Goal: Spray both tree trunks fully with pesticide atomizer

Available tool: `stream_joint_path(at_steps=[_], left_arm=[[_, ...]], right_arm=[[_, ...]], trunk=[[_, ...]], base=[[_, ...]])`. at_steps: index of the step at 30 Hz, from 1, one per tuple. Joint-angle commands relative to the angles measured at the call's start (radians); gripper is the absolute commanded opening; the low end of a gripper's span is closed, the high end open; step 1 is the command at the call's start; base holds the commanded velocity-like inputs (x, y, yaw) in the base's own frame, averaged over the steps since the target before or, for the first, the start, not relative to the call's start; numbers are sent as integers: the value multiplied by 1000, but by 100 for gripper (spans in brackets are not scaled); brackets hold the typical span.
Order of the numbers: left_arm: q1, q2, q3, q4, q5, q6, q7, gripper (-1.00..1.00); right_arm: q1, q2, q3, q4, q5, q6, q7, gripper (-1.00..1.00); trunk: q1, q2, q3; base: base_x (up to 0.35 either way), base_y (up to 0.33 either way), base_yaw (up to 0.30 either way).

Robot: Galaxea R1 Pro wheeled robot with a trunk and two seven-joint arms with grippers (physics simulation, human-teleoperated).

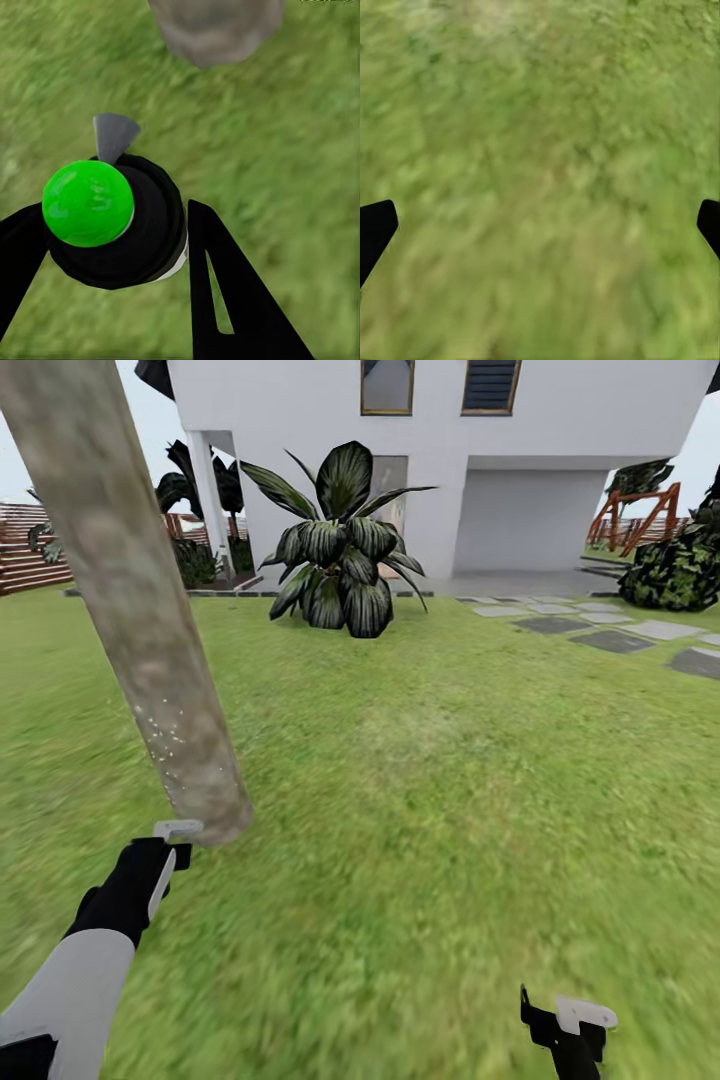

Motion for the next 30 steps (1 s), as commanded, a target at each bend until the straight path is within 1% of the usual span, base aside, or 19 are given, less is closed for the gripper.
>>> stream_joint_path(at_steps=[1,6,7,8,9,11,15,21,25,30], left_arm=[[0,1,0,0,0,0,0,-100],[-7,-3,-1,-2,-1,-2,1,-100],[-12,-1,-2,-2,-2,-12,31,-100],[-13,-1,-1,-2,-2,-18,46,-100],[-12,-1,1,-2,-2,-41,66,-100],[-6,-2,-2,0,-2,-107,89,-100],[-1,-2,-3,5,-2,-152,97,-100],[5,-7,-5,13,1,-158,98,-100],[65,-5,-1,13,0,-155,95,-100],[82,0,0,11,-2,-152,90,-100]], right_arm=[[0,0,0,0,0,0,0,100],[0,-1,0,0,0,0,0,100],[0,-1,0,0,0,-1,0,100],[0,-2,0,0,0,-1,0,100],[0,-2,0,0,0,0,0,100],[0,-2,0,0,0,0,0,100],[0,-2,0,0,0,0,0,100],[0,0,0,0,0,0,0,100],[0,2,1,1,1,0,0,100],[0,3,2,1,1,0,0,100]], trunk=[[0,0,0],[0,0,0],[0,0,0],[0,0,0],[0,0,0],[0,0,0],[0,0,0],[0,0,0],[0,0,0],[0,0,0]], base=[[234,-187,264],[113,-82,63],[3,-2,1],[2,-1,1],[0,0,0],[0,0,0],[58,-15,0],[270,-107,0],[292,-130,40],[286,-144,238]])
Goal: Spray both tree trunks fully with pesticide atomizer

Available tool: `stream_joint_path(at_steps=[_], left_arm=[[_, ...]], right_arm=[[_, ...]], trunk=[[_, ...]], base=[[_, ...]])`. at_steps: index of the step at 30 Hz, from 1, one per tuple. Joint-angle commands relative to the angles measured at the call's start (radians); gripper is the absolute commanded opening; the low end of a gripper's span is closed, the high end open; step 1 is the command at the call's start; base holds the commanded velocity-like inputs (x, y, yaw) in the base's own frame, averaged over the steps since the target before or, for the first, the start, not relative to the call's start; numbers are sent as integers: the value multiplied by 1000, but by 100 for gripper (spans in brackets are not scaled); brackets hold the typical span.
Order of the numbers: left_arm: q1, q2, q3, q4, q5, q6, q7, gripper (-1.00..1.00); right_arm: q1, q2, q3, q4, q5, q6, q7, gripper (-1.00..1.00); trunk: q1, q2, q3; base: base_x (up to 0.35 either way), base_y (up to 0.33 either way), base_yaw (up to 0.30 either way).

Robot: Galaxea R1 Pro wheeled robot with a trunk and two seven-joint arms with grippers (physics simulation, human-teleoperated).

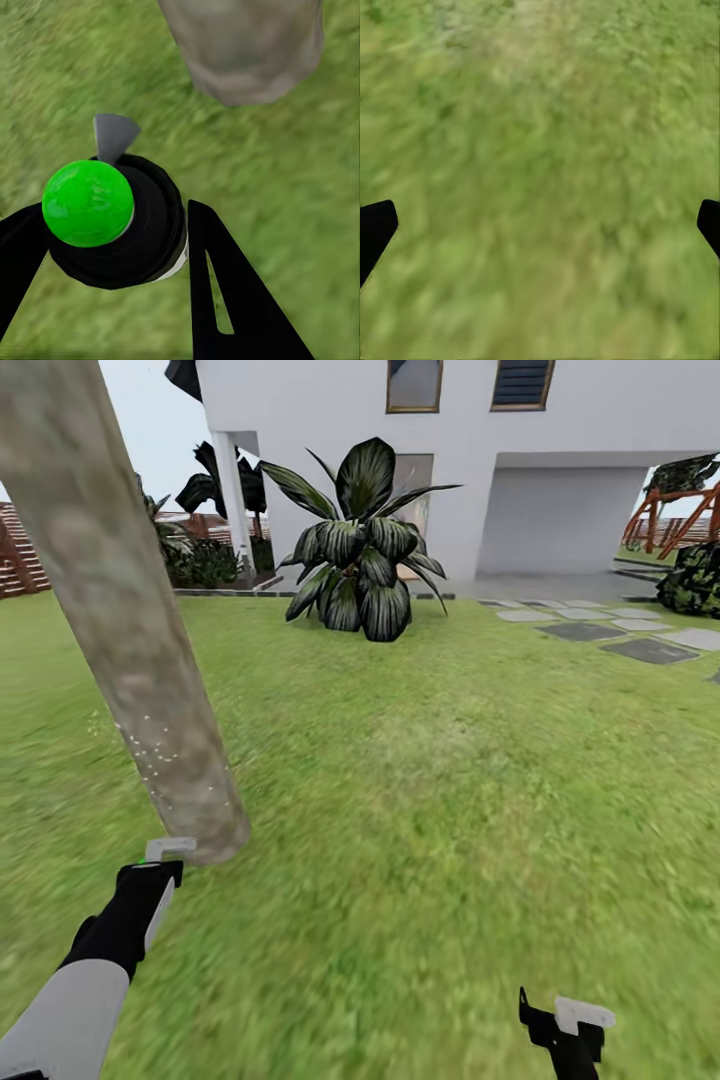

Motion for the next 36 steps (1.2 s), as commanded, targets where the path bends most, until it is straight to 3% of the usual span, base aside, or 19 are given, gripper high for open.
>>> stream_joint_path(at_steps=[1,5,14,16,19,26,36], left_arm=[[1,3,0,1,-2,0,0,-100],[6,-2,24,2,-1,-3,6,-100],[7,-5,32,2,2,-5,0,-100],[7,-5,57,3,2,-12,-2,-100],[7,-5,90,19,4,-77,0,-100],[7,-7,91,35,4,-84,0,-100],[7,-7,91,38,3,-86,3,-100]], right_arm=[[0,1,0,0,0,0,0,100],[0,1,0,0,0,0,0,100],[0,0,0,0,0,0,0,100],[0,1,0,0,0,0,0,100],[0,0,0,0,0,0,0,100],[0,0,0,0,0,0,0,100],[0,0,0,0,0,0,1,100]], trunk=[[0,0,0],[0,0,0],[0,0,0],[0,0,0],[0,0,0],[0,0,0],[0,0,0]], base=[[284,-140,273],[293,-124,277],[140,-219,82],[23,-272,15],[215,-176,193],[320,-43,269],[210,-202,12]])
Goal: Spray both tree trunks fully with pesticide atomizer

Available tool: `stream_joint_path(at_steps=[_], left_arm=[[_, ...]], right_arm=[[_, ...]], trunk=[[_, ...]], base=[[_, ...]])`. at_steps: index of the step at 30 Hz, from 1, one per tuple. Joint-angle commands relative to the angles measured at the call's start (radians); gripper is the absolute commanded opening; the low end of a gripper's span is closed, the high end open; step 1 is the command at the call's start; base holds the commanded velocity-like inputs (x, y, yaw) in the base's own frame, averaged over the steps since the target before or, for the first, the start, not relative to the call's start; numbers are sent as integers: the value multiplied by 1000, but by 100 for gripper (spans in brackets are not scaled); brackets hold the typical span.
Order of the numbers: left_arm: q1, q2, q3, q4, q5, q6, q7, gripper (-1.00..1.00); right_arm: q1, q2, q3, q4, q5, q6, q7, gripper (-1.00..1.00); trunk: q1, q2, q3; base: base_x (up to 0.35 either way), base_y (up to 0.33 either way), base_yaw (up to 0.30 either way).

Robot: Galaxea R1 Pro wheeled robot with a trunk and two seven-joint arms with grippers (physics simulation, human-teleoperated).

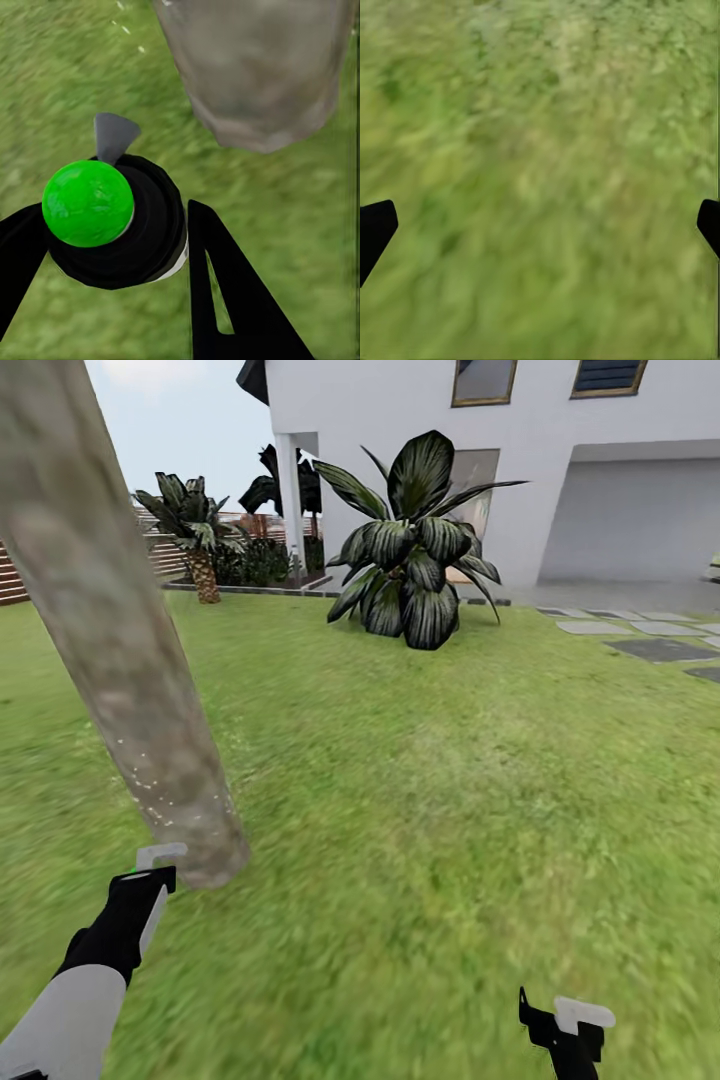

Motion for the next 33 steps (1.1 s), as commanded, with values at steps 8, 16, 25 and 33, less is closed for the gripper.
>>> stream_joint_path(at_steps=[8,16,25,33], left_arm=[[0,1,0,0,0,0,2,-100],[0,1,0,0,0,0,4,-100],[0,1,0,0,0,0,3,-100],[0,1,0,1,0,1,3,-100]], right_arm=[[0,0,0,0,0,0,-1,100],[0,0,0,0,0,0,-1,100],[0,0,0,0,0,0,-1,100],[0,0,0,0,0,0,-1,100]], trunk=[[0,0,0],[0,0,0],[0,0,0],[0,0,0]], base=[[53,-262,177],[34,-273,95],[95,-274,1],[120,-274,200]])
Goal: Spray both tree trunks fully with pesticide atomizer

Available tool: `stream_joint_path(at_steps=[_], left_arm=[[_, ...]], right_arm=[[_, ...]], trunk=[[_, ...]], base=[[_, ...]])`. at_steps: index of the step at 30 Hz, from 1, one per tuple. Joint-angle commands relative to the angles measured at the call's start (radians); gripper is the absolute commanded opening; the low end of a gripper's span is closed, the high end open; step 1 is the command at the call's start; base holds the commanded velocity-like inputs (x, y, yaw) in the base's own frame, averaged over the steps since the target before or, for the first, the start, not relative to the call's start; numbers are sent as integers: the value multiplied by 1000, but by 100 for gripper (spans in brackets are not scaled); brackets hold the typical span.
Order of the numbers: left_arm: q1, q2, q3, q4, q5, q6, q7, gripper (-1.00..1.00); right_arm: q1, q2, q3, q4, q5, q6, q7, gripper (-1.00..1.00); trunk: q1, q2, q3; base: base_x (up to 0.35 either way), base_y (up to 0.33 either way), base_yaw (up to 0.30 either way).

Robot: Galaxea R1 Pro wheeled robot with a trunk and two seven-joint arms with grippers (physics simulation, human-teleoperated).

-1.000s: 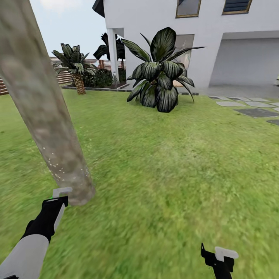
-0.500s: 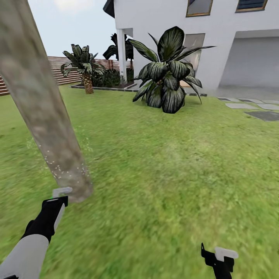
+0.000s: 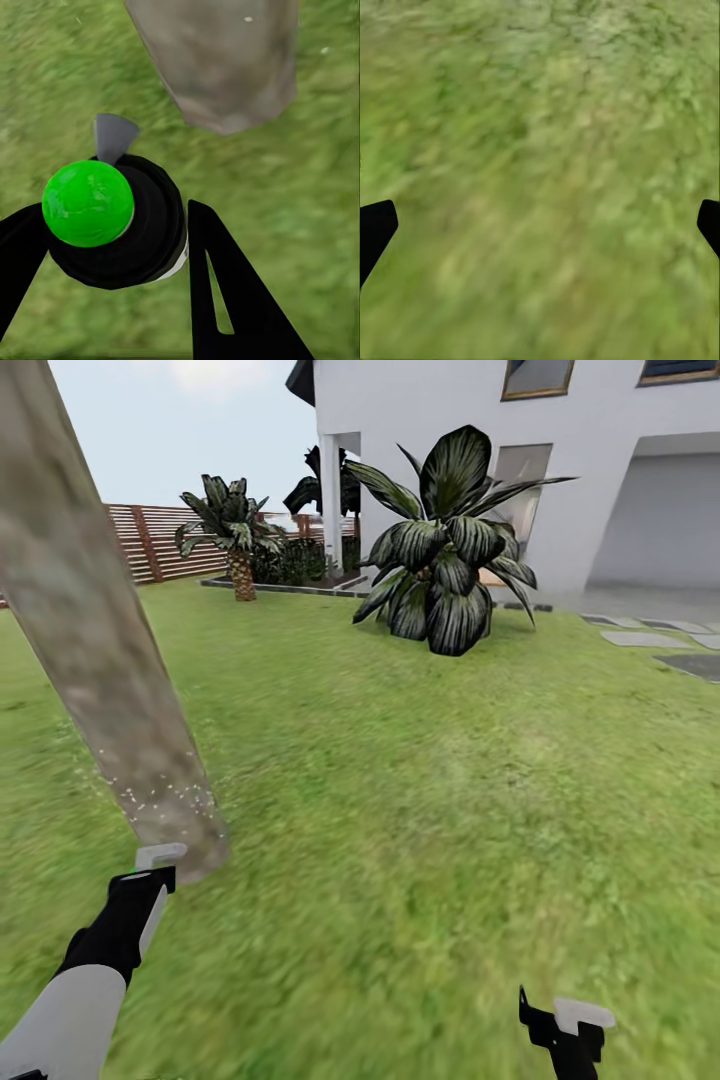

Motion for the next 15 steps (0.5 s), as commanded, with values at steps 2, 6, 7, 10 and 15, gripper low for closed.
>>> stream_joint_path(at_steps=[2,6,7,10,15], left_arm=[[0,0,0,0,-1,0,0,-100],[0,0,0,0,-1,1,1,-100],[0,0,0,0,-1,1,1,-100],[0,0,0,0,-2,1,1,-100],[0,0,-1,-1,-1,1,1,-100]], right_arm=[[0,0,0,0,0,0,0,100],[0,0,0,0,0,0,0,100],[0,0,0,0,0,0,0,100],[0,0,0,0,0,0,0,100],[0,0,0,0,0,0,0,100]], trunk=[[0,0,0],[0,0,0],[0,0,0],[0,0,0],[0,0,0]], base=[[138,-273,276],[155,-264,277],[164,-258,277],[167,-254,277],[149,-253,169]])
